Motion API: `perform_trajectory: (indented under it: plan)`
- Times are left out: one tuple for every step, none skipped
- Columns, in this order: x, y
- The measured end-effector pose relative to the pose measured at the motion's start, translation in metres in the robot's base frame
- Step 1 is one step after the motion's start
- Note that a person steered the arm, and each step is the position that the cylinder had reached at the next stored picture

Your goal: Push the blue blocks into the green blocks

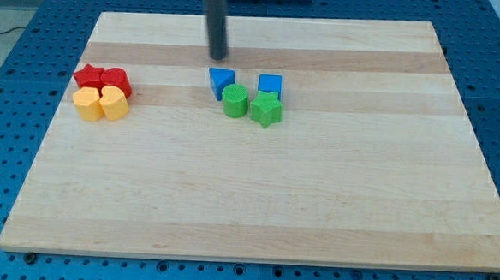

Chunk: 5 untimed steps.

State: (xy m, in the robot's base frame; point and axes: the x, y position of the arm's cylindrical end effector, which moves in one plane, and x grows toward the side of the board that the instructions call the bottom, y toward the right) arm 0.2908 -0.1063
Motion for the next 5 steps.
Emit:
perform_trajectory:
  plan:
    - [0.021, -0.046]
    - [0.043, -0.049]
    - [0.056, -0.028]
    - [0.064, 0.002]
    - [0.067, 0.026]
